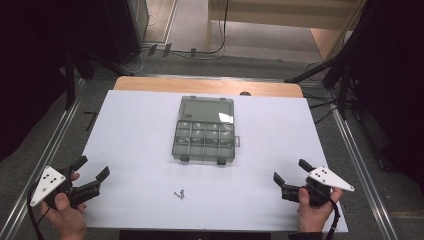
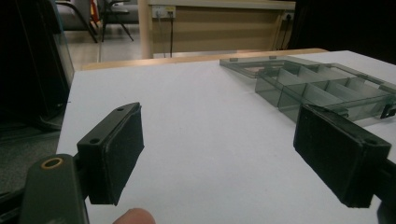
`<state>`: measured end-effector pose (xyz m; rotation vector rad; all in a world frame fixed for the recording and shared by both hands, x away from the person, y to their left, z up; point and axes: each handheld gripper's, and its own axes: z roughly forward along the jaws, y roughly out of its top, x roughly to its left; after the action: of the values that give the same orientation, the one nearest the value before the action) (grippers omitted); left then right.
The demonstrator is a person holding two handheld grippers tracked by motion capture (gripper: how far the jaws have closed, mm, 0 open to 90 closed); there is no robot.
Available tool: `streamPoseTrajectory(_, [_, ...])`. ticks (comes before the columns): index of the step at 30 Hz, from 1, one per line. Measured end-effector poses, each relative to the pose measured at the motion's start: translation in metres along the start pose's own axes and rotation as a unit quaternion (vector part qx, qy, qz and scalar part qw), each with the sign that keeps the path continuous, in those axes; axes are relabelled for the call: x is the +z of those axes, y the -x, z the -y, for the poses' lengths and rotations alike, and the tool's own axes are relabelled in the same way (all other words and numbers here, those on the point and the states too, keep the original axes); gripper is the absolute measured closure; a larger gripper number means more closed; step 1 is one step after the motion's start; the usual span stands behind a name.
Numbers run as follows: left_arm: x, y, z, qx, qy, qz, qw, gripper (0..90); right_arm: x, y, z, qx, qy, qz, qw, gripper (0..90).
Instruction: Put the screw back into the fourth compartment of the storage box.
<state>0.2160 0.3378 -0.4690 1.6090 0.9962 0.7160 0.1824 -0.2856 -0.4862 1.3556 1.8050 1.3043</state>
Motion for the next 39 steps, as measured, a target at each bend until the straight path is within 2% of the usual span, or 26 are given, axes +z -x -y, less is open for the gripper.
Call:
streamPoseTrajectory(10, [0.000,-0.002,0.002,-0.011,0.002,0.002,0.9999,16.4,0.000,-0.006,-0.005,-0.001,-0.003,0.001,1.0000,0.0])
streamPoseTrajectory(18, [-0.001,-0.003,0.002,-0.013,0.006,0.002,0.9999,16.4,0.007,-0.014,-0.018,0.004,0.000,-0.024,0.9997,0.2])
streamPoseTrajectory(25, [-0.003,-0.003,0.001,-0.014,0.007,0.000,0.9999,16.4,0.017,-0.036,-0.034,-0.026,-0.010,-0.044,0.9986,0.6])
streamPoseTrajectory(39, [-0.002,-0.002,0.001,-0.013,0.008,0.005,0.9999,16.3,0.044,-0.076,-0.050,-0.054,-0.029,-0.102,0.9929,1.3])
